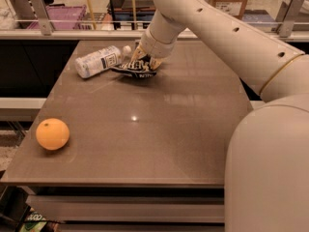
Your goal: Move blue chip bag near orange
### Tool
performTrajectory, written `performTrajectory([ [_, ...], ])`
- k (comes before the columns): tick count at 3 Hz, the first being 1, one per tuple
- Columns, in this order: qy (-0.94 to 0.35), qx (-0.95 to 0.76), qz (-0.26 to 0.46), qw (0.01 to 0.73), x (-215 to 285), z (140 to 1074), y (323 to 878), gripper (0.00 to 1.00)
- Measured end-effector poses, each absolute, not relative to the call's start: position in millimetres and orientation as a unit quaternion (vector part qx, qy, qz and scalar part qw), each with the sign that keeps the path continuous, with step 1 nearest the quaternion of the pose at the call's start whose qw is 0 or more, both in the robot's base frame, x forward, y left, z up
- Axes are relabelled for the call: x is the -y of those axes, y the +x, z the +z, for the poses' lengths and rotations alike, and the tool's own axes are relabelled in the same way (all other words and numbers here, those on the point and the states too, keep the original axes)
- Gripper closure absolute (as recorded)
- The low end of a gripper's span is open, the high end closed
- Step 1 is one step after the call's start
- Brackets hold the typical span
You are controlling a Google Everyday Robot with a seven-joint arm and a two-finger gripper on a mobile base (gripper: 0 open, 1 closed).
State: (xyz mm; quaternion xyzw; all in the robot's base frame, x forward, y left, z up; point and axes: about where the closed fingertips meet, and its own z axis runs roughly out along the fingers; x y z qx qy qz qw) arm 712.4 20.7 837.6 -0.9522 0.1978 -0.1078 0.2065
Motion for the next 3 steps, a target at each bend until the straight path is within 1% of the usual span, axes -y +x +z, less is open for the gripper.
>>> performTrajectory([
  [1,-0.956,-0.195,-0.100,0.194,-23,851,705,1.00],
  [3,-0.960,-0.206,-0.097,0.165,-4,891,680,1.00],
])
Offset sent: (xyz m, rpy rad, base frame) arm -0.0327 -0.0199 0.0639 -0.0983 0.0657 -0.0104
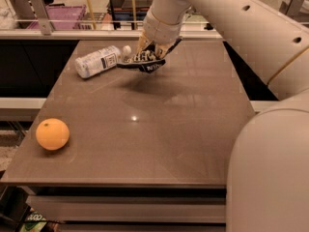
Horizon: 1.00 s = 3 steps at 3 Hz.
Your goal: Move blue chip bag near orange
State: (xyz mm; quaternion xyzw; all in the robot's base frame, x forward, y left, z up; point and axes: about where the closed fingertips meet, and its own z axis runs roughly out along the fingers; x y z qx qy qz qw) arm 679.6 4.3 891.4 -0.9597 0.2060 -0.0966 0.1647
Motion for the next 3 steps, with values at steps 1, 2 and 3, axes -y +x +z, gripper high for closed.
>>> performTrajectory([
  [1,-0.958,-0.207,-0.107,0.167,0,912,656,1.00],
  [2,-0.957,-0.200,-0.115,0.174,-3,919,633,1.00],
  [3,-0.957,-0.186,-0.128,0.185,-13,925,609,1.00],
])
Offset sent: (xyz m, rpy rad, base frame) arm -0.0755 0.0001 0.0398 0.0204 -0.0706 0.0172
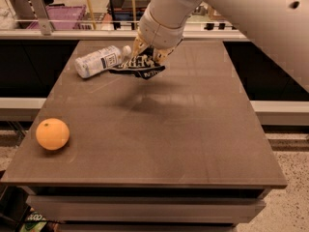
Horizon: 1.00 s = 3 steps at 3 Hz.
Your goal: Move blue chip bag near orange
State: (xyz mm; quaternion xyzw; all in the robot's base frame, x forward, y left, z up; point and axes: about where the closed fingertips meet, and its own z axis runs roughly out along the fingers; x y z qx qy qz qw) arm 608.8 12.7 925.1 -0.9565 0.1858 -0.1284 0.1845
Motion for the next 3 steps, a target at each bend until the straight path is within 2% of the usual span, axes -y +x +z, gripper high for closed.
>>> performTrajectory([
  [3,-0.949,-0.187,-0.142,0.209,-44,922,529,1.00],
])
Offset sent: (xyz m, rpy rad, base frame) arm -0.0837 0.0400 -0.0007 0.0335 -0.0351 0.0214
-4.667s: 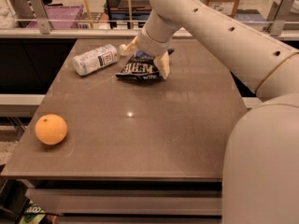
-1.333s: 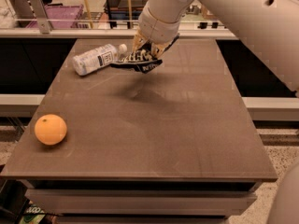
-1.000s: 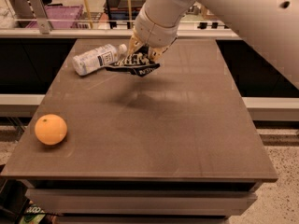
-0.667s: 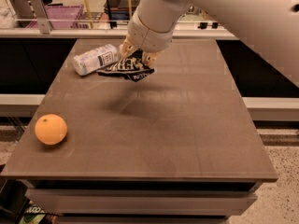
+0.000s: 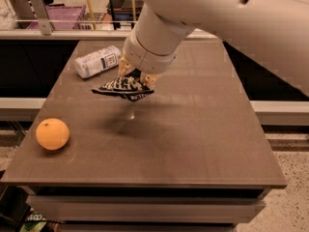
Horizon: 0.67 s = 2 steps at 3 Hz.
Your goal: Move blue chip bag near orange
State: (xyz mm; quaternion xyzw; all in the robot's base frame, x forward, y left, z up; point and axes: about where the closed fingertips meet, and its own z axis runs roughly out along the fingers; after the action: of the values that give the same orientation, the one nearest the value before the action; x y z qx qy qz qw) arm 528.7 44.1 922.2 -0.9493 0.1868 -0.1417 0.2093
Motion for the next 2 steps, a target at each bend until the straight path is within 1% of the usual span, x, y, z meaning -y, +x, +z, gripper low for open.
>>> performTrajectory([
  [2,-0.933,-0.218,-0.147,0.247,-44,888,481,1.00],
])
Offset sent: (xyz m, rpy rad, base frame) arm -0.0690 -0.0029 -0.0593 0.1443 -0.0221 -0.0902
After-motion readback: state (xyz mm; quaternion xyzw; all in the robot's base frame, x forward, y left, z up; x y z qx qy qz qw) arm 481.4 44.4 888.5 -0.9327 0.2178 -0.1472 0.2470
